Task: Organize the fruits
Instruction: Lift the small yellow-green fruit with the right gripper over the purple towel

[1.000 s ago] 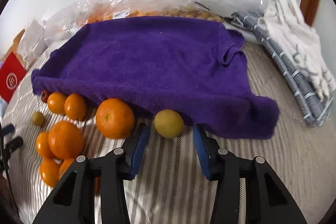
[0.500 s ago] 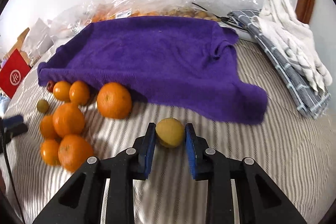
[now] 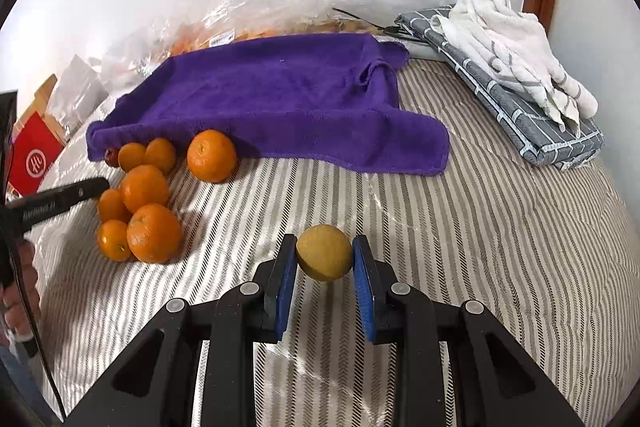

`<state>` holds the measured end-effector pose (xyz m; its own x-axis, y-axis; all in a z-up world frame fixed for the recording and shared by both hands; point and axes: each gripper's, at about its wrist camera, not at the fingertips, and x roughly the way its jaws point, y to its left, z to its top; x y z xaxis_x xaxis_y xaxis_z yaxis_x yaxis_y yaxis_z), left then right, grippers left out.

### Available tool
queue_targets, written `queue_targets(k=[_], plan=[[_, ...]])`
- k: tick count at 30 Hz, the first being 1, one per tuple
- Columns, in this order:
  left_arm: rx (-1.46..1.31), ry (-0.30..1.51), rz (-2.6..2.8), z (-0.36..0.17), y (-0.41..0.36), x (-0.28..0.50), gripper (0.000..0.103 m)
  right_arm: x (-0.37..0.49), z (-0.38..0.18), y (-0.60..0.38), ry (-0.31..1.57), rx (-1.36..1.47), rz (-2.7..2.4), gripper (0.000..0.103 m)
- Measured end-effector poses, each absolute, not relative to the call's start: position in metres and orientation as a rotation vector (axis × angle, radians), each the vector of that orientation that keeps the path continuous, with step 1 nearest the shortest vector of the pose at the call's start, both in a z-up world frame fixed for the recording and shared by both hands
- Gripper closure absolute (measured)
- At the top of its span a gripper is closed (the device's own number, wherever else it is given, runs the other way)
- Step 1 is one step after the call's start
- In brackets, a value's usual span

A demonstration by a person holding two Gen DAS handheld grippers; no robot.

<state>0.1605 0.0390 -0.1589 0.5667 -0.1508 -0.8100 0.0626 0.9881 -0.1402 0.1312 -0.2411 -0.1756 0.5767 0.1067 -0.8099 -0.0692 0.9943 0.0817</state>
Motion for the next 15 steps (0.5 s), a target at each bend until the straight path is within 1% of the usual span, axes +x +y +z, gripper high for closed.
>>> queue_targets(k=[8,15], plan=[[-0.114,0.925,-0.119,-0.121,0.061,0.131,0.08,0.138,-0.147,-0.228,0.907,0.007,0.101,0.075],[-0.116,0.871,-0.109,-0.083,0.076,0.138,0.08,0.15,-0.114,-0.234,0.862,0.001,0.07,0.075]])
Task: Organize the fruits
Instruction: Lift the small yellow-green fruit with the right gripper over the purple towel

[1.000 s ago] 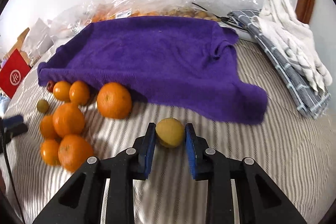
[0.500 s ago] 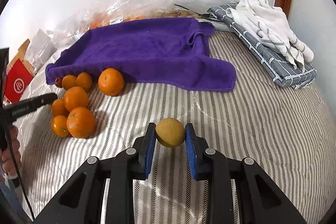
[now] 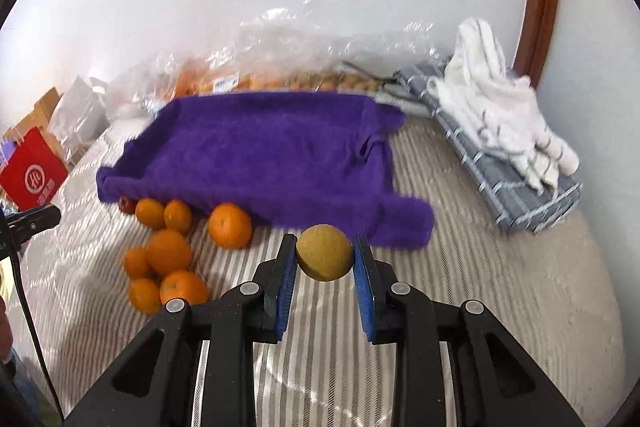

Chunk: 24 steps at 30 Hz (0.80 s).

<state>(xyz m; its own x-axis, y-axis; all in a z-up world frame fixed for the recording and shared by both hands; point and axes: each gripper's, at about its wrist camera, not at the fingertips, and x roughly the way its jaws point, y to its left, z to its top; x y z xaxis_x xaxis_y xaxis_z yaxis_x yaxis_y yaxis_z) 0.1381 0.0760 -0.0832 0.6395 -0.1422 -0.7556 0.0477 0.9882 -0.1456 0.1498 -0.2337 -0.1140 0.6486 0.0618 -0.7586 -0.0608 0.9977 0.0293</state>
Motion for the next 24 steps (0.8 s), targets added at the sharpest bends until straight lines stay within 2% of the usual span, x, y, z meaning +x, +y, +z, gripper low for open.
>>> queue_targets(k=[10,24], plan=[[-0.164,0.799,-0.097,-0.035,0.083,0.182,0.08,0.195,-0.054,-0.24,0.791,0.069,0.101,0.075],[-0.164,0.797,-0.093,-0.015,0.056,0.279,0.08,0.301,-0.03,-0.212,0.75,0.082,0.183,0.075]])
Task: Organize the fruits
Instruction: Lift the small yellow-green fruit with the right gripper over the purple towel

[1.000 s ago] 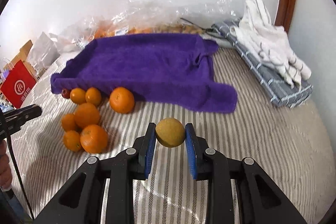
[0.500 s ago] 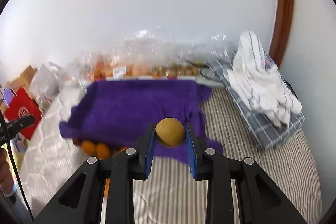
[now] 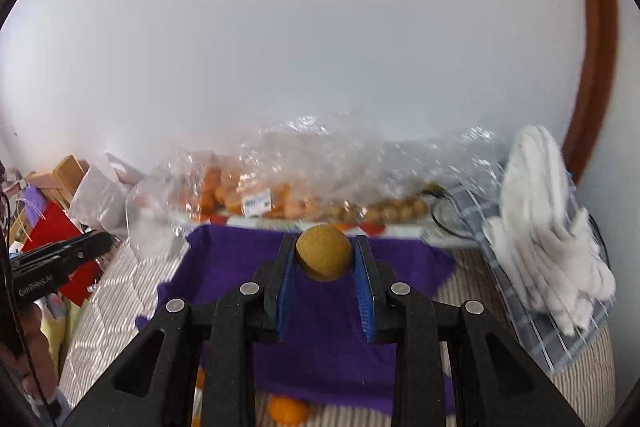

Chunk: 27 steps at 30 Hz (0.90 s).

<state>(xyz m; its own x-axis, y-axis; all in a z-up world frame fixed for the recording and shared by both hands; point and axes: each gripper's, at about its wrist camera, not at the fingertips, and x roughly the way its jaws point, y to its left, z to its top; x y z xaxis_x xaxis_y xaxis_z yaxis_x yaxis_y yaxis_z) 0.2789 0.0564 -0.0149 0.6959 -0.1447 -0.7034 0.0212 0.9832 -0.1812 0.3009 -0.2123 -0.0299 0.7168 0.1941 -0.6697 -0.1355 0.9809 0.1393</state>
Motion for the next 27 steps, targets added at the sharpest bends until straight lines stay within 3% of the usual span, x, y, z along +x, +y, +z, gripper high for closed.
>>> queue_targets(k=[12,27], plan=[[-0.145,0.94,-0.058,-0.094,0.052,0.364,0.08,0.376,-0.105,-0.198,0.898,0.065,0.173,0.075],[-0.104,1.086,-0.021,-0.155,0.049,0.39,0.08,0.405,-0.178,-0.21,1.085,0.035,0.139,0.075]])
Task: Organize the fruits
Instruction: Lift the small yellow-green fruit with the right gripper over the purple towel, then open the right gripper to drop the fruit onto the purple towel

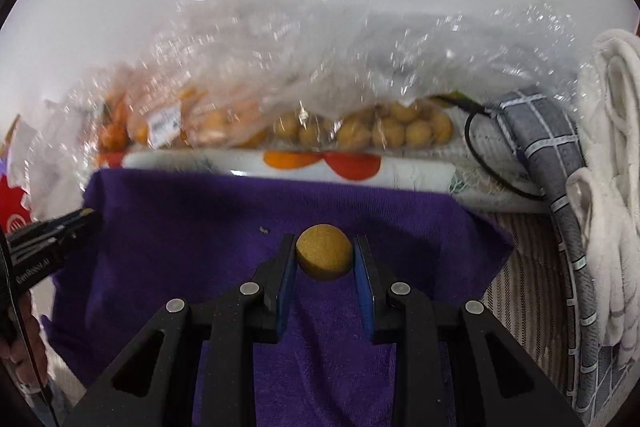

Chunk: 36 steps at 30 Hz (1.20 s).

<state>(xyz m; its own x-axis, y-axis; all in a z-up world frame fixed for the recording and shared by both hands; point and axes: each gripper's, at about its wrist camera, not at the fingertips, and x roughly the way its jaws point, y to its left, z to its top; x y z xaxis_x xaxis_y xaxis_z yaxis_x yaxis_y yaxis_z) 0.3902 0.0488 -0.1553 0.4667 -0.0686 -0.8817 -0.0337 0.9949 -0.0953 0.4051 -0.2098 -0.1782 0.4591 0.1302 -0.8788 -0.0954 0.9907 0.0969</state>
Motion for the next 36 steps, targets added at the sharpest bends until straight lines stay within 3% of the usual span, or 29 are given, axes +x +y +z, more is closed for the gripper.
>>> queue_targets(k=[17,24,25,29,36], plan=[[-0.12,1.137,-0.025,-0.164,0.053,0.396,0.08,0.409,-0.205,-0.207,1.165,0.005,0.121,0.075],[-0.136,1.165,-0.034,-0.169,0.051,0.398,0.079,0.41,-0.195,-0.197,1.142,-0.05,0.12,0.054],[-0.14,1.168,-0.036,-0.17,0.051,0.398,0.078,0.41,-0.192,-0.195,1.136,-0.048,0.121,0.053],[-0.153,1.174,-0.05,-0.165,0.048,0.396,0.057,0.41,-0.182,-0.193,1.115,-0.058,0.109,0.052],[-0.165,1.044,-0.063,-0.128,0.043,0.379,0.057,0.396,-0.148,-0.206,1.039,0.048,0.126,0.052]])
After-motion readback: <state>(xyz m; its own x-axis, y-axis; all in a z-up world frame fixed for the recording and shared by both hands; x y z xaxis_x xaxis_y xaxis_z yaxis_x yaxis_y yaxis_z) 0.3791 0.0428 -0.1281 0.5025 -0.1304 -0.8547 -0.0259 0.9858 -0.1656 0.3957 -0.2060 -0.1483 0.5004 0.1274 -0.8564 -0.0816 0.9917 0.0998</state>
